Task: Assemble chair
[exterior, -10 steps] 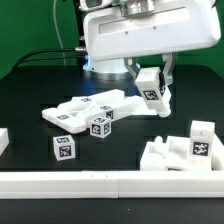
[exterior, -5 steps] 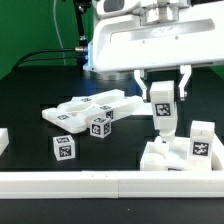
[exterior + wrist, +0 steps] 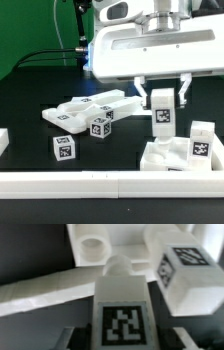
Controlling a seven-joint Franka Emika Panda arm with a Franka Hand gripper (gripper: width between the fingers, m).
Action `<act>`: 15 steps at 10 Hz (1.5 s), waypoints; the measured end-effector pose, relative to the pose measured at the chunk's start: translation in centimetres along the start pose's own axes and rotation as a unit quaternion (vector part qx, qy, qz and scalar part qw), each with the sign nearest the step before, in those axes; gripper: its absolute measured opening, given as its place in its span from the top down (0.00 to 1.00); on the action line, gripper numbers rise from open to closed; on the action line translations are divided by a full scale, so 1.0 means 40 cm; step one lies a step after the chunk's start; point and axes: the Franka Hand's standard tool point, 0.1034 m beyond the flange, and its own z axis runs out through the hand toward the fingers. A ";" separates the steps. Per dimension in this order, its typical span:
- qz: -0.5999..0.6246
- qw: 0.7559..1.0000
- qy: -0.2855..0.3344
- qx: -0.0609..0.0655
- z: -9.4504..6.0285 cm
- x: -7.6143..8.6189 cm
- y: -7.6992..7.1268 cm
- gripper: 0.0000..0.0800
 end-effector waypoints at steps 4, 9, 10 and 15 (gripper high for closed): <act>-0.024 1.000 0.007 -0.004 0.003 0.012 0.013 0.64; -0.032 0.999 0.000 -0.010 0.023 -0.034 0.025 0.64; -0.034 0.999 0.000 -0.010 0.029 -0.045 0.022 0.64; -0.038 0.999 -0.005 -0.008 0.039 -0.060 0.009 0.64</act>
Offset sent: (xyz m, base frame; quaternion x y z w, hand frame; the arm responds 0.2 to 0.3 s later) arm 0.0000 0.0000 0.0000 0.0000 0.0000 0.0000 1.0000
